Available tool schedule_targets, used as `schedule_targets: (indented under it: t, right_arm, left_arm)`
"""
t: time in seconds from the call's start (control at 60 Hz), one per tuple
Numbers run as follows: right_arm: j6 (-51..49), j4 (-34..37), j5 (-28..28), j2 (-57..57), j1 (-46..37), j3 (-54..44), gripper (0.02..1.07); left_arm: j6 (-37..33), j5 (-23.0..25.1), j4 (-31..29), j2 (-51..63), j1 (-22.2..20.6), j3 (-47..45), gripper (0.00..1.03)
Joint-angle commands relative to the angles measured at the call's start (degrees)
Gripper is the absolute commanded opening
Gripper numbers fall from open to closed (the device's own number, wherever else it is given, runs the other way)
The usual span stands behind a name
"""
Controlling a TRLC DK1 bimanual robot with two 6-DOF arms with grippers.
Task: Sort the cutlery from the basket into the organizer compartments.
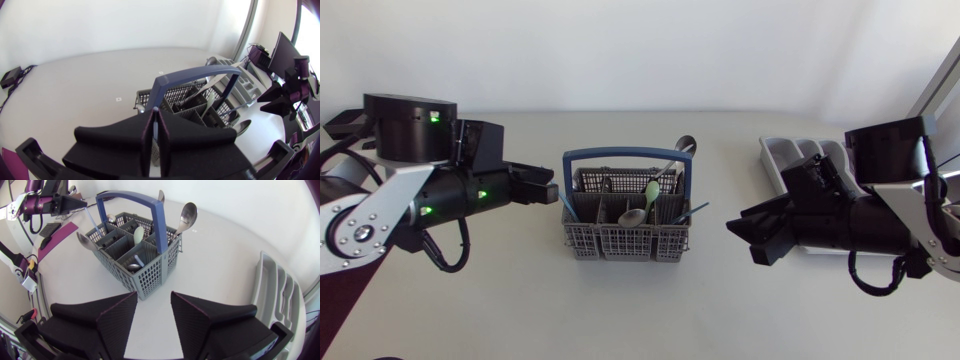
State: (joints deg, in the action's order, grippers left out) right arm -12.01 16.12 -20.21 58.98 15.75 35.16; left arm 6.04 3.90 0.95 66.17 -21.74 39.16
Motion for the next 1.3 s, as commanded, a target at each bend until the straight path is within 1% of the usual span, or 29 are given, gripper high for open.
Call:
schedule_targets:
  t: [0.0, 0.133, 0.3, 0.35, 0.417, 0.483, 0.6, 0.667, 0.767, 0.9, 1.033, 1.183, 1.283]
  right_arm:
    - [-0.6, -0.7, 1.1, -1.1, 1.4, -1.8, 0.53]
    - [-0.8, -0.4, 3.2, -2.9, 3.5, -1.8, 0.53]
    - [-1.8, 2.1, 3.2, -5.5, 5.8, 0.4, 0.53]
    - [-2.4, 3.5, 3.2, -6.8, 6.8, 2.2, 0.55]
    - [-2.9, 5.1, 3.2, -7.3, 8.3, 4.6, 0.57]
    - [-3.5, 6.3, 3.2, -7.3, 10.2, 6.7, 0.58]
    - [-4.0, 6.4, 3.2, -6.9, 13.3, 9.7, 0.58]
    - [-4.0, 6.4, 3.2, -5.9, 14.8, 11.4, 0.61]
    - [-4.0, 6.3, 3.2, -4.0, 17.4, 13.5, 0.62]
    - [-4.2, 5.0, 3.1, -0.8, 20.3, 14.9, 0.62]
    - [-4.2, 3.7, 1.7, 2.2, 22.5, 15.3, 0.62]
    - [-4.2, 2.8, 1.4, 4.8, 24.2, 15.4, 0.62]
    - [-4.2, 1.7, 0.3, 6.2, 24.2, 15.1, 0.62]
  left_arm:
    - [-0.9, -0.7, -0.7, -2.9, -0.5, -1.4, 0.04]
    - [-0.9, -0.7, -3.7, -7.6, -2.3, -0.1, 0.04]
    - [0.0, -0.6, -11.9, -12.6, -5.0, 6.8, 0.04]
    - [0.9, -0.5, -14.9, -13.1, -5.9, 9.6, 0.04]
    - [2.1, 0.1, -17.4, -13.0, -6.3, 12.2, 0.04]
    - [4.2, 2.1, -19.4, -12.8, -6.3, 14.5, 0.04]
    - [7.1, 5.0, -21.3, -12.5, -6.3, 17.4, 0.04]
    - [8.8, 6.6, -22.1, -11.8, -6.5, 18.7, 0.04]
    - [11.5, 10.9, -23.6, -9.7, -6.4, 20.3, 0.04]
    - [14.7, 18.4, -24.7, -4.9, -6.0, 21.4, 0.04]
    - [15.8, 25.1, -24.7, -0.5, -6.0, 22.5, 0.04]
    - [16.0, 29.5, -24.7, 3.6, -5.4, 24.0, 0.04]
    - [16.2, 30.7, -24.7, 5.4, -5.2, 25.2, 0.04]
